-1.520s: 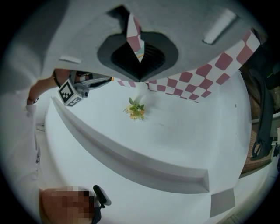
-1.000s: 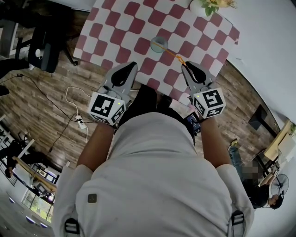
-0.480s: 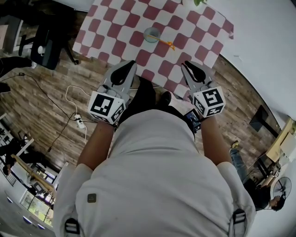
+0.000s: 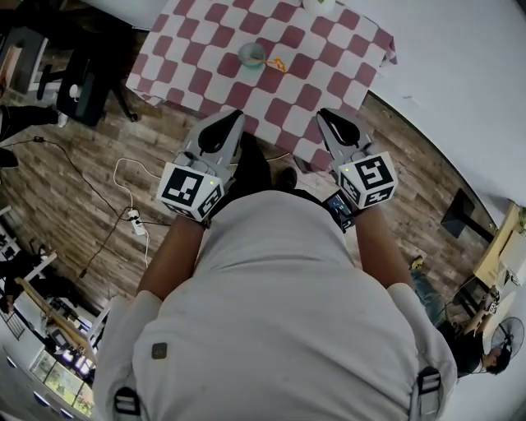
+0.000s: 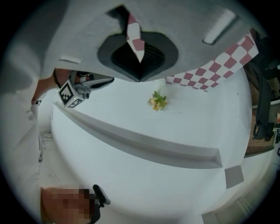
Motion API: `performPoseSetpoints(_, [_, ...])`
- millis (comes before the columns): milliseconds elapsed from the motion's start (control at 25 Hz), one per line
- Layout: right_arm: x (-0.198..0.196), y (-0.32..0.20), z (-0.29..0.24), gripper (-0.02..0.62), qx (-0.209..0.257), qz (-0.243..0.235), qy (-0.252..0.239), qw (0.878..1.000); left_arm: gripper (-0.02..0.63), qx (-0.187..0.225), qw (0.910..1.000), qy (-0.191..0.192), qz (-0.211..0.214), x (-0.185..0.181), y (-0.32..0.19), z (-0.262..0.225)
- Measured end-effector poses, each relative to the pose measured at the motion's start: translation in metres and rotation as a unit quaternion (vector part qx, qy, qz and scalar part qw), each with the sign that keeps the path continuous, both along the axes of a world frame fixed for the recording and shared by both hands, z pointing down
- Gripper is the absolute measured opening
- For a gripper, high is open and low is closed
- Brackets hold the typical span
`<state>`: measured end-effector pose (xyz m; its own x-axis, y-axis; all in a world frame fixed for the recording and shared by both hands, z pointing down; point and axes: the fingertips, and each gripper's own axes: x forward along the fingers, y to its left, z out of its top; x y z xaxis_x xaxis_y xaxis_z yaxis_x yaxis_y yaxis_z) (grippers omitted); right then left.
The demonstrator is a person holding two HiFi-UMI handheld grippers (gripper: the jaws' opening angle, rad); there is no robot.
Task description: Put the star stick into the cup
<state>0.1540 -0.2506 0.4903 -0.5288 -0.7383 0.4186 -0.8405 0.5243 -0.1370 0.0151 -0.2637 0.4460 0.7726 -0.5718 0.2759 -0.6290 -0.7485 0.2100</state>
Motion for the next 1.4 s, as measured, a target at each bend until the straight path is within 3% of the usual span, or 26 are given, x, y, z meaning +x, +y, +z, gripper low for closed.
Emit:
performPoseSetpoints(800, [0.022, 0.048, -0.080, 0.009, 0.103, -0.016, -0.004, 0.995, 0.003, 0.098, 0.9949, 0.022, -0.008, 0.036, 0.048, -0.073])
performPoseSetpoints(1080, [0.024, 0.064, -0.082, 0.009, 0.105, -0.029, -0.022, 0.994, 0.003, 0.109, 0.9937, 0.017, -0.019, 0.043, 0.066, -0.085])
performPoseSetpoints(1400, [0.001, 0.088, -0.081, 0.009, 0.092, -0.069, -0.043, 0.992, 0.003, 0.098, 0.9940, 0.006, -0.048, 0.026, 0.106, -0.090])
